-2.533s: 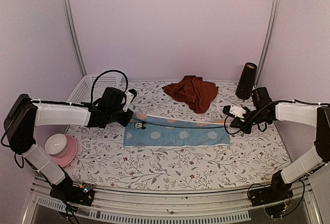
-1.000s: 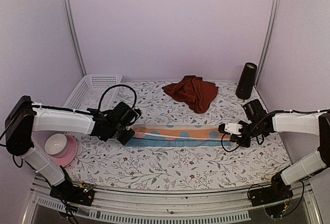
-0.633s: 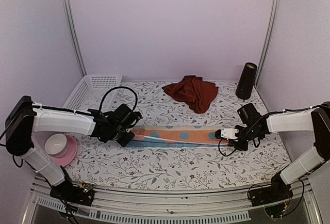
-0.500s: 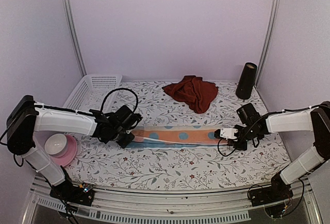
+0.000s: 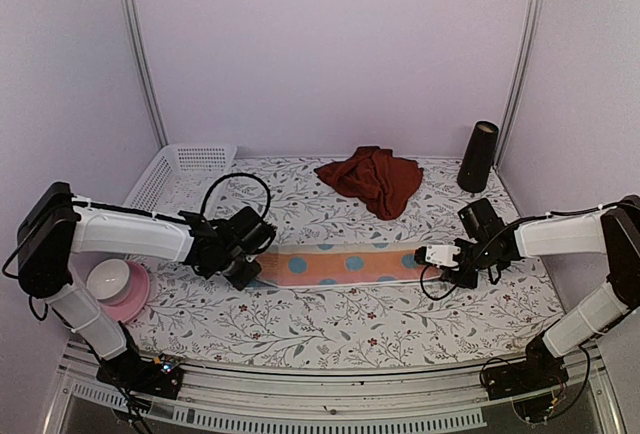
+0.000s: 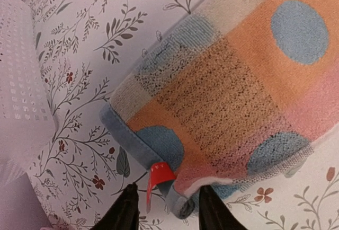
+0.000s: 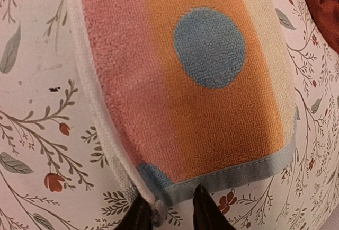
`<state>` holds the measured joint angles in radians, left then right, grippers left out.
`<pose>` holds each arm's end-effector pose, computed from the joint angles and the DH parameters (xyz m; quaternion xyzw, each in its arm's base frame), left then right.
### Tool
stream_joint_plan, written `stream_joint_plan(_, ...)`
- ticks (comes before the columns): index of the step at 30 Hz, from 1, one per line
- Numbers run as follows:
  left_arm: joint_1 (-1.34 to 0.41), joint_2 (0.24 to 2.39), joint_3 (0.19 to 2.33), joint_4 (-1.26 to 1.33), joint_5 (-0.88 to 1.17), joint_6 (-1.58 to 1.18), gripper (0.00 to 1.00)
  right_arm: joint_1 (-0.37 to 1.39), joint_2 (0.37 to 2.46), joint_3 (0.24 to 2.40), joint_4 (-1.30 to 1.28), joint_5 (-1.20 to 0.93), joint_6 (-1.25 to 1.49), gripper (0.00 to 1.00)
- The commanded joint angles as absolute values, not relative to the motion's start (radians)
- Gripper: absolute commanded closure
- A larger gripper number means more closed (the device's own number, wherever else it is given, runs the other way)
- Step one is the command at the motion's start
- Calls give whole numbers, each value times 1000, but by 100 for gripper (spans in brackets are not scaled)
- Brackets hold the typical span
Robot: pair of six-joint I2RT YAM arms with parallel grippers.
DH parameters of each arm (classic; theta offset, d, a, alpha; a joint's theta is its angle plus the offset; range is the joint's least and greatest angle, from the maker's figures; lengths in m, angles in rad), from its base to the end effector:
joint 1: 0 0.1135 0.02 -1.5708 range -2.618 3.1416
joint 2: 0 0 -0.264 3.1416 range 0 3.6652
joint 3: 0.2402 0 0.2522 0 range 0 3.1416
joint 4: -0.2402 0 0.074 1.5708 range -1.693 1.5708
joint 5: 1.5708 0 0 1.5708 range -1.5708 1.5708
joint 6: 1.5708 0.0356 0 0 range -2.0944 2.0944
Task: Roll the towels
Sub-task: Fold the towel at the center of the board, then move the towel to the center of the board.
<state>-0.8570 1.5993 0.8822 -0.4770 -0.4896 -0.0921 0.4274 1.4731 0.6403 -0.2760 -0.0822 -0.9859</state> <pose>0.2028 -0.2085 0.1636 0.3136 0.9011 0.1288 0.2704 0.2283 0.1072 0.1374 -0.6387 0.7336 -0.0246 0.2309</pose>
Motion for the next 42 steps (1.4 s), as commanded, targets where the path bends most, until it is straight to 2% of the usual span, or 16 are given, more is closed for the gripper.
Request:
stream_joint_plan(1, -880, 1591, 918, -513, -515, -109, 54, 436, 1486, 611, -324, -54, -988, 66)
stream_joint_plan(4, -886, 1566, 935, -534, -538, -116, 43, 436, 1458, 612, -343, -57, -996, 55)
stream_joint_plan(6, -888, 1545, 946, -550, -562, -119, 31, 436, 1431, 614, -357, -60, -1003, 46)
stream_joint_plan(10, -890, 1501, 948, -566, -616, -112, 19, 436, 1364, 619, -386, -91, -1008, 33)
stream_joint_plan(15, -887, 1466, 953, -565, -639, -101, 14, 434, 1307, 632, -410, -106, -1005, 26)
stream_joint_plan(19, -867, 1477, 949, -488, -604, -54, 14, 425, 1269, 679, -429, -156, -997, 25)
stream_joint_plan(21, -839, 1500, 949, -445, -567, -36, 21, 419, 1279, 723, -430, -190, -983, 26)
stream_joint_plan(24, -809, 1539, 959, -390, -507, -17, 40, 418, 1334, 809, -440, -230, -932, 33)
stream_joint_plan(29, -793, 1618, 995, -322, -424, 10, 53, 416, 1484, 935, -492, -311, -873, 53)
stream_joint_plan(34, -766, 1696, 1017, -296, -422, 26, 70, 403, 1631, 988, -458, -273, -807, 74)
stream_joint_plan(37, -736, 1741, 1022, -273, -443, 44, 75, 376, 1693, 1020, -427, -253, -748, 80)
stream_joint_plan(42, -707, 1853, 1054, -280, -477, 65, 82, 364, 1781, 1037, -415, -208, -704, 80)
